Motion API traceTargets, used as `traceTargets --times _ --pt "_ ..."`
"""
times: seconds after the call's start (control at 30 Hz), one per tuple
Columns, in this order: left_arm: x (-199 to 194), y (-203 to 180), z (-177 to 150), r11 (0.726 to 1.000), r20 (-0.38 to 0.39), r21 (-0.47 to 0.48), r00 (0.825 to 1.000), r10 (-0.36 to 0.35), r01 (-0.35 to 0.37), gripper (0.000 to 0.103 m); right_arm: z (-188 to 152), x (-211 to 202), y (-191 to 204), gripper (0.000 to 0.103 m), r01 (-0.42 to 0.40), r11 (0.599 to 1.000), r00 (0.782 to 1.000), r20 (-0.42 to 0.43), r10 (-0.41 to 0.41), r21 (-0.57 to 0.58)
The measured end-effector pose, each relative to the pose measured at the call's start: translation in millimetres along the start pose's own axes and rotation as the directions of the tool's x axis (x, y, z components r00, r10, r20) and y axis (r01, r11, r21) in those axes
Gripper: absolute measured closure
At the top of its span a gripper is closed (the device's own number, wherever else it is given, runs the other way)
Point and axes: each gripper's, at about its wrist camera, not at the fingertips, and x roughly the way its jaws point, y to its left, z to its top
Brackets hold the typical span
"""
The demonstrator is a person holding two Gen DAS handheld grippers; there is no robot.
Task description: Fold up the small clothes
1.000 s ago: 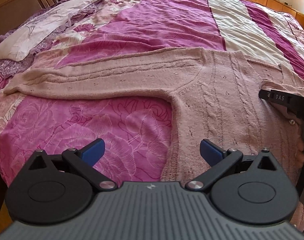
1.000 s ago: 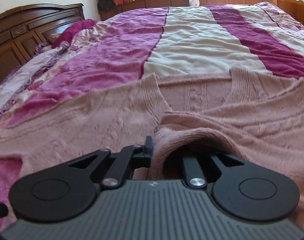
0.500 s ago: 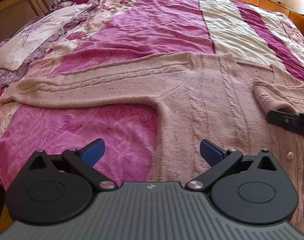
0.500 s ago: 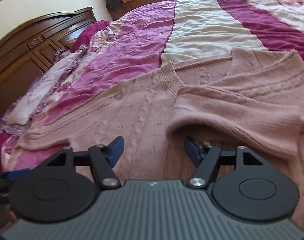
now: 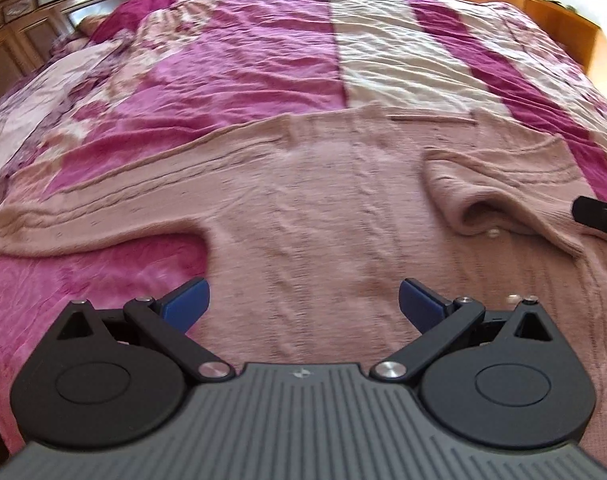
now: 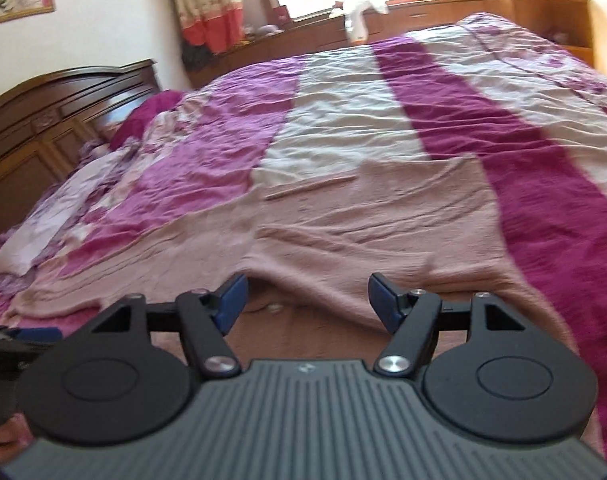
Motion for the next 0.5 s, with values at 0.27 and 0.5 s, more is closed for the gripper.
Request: traceTargets --times 0.27,0.5 --pt "3.9 -49.4 11.8 0.994 0.018 0.098 0.999 -0.045 0.043 0.000 6.1 1.1 -33.9 0.034 0.095 0.995 0.995 0.024 -0.096 0.019" --pt "18.8 -99.3 15.4 0.970 0.047 0.231 0.995 -0.083 0.070 0.000 2.1 -3.5 -63.7 0.034 0.156 0.986 0.987 0.021 -0.158 0.061"
